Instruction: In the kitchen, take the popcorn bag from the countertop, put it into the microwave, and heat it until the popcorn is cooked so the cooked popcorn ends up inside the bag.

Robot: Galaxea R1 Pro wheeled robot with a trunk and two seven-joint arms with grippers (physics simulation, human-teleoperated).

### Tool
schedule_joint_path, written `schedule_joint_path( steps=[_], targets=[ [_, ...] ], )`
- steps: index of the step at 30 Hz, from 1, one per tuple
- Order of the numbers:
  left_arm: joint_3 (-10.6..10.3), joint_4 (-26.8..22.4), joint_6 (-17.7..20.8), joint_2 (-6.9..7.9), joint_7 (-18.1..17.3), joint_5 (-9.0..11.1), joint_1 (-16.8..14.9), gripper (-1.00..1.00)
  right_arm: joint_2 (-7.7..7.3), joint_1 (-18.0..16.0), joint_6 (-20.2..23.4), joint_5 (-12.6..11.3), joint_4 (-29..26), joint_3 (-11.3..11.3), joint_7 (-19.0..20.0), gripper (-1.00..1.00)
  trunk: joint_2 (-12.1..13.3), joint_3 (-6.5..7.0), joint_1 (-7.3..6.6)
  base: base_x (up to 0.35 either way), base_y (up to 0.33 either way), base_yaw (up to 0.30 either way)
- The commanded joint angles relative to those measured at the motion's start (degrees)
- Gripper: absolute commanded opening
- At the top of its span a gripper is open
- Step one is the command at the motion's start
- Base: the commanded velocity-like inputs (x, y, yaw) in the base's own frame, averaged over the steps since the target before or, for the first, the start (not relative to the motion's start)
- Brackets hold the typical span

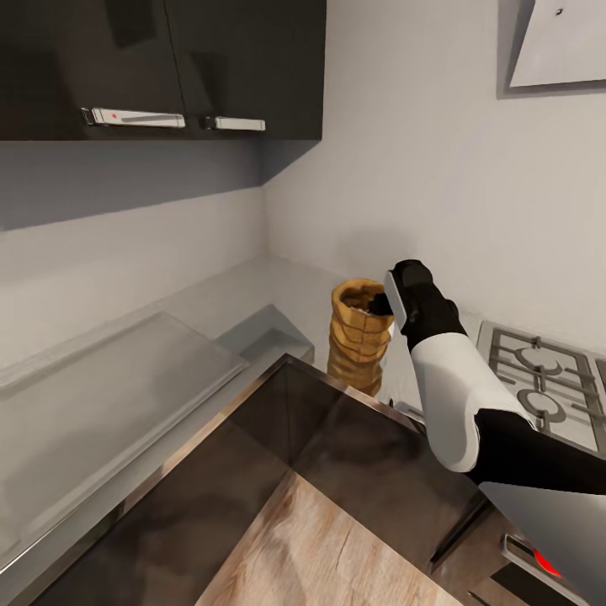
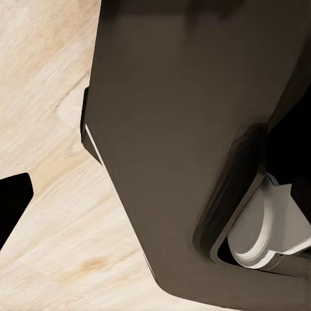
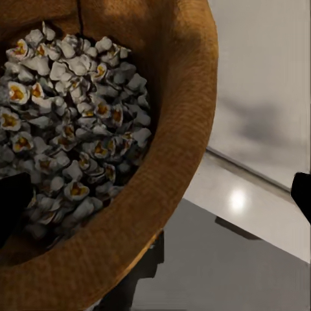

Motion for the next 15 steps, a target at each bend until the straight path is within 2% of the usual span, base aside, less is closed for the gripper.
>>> schedule_joint_path(
  steps=[1,4,9,15],
  targets=[
    [0.1,-0.05,-0.11,-0.01,0.02,0.25,0.01,1.0,0.08,-0.03,0.22,-0.38,-0.06,-0.29,0.19,1.0,-0.03,-0.05,0.0,0.0,0.0,0.0],
    [0.1,-0.07,-0.11,-0.01,0.02,0.25,0.01,1.0,0.08,-0.01,0.22,-1.27,-0.07,-0.35,0.03,1.0,-0.03,-0.05,0.0,0.0,0.0,0.0],
    [0.1,-0.05,-0.11,-0.01,0.02,0.25,0.01,1.0,0.08,0.0,0.22,-1.4,-0.07,-0.37,-0.01,1.0,-0.03,-0.05,0.0,0.009,0.0,0.0],
    [0.1,-0.05,-0.11,-0.01,0.02,0.25,0.01,1.0,0.08,0.0,0.22,-1.41,-0.01,-0.37,-0.01,1.0,-0.03,-0.05,0.0,0.108,0.0,0.0]
  ],
)
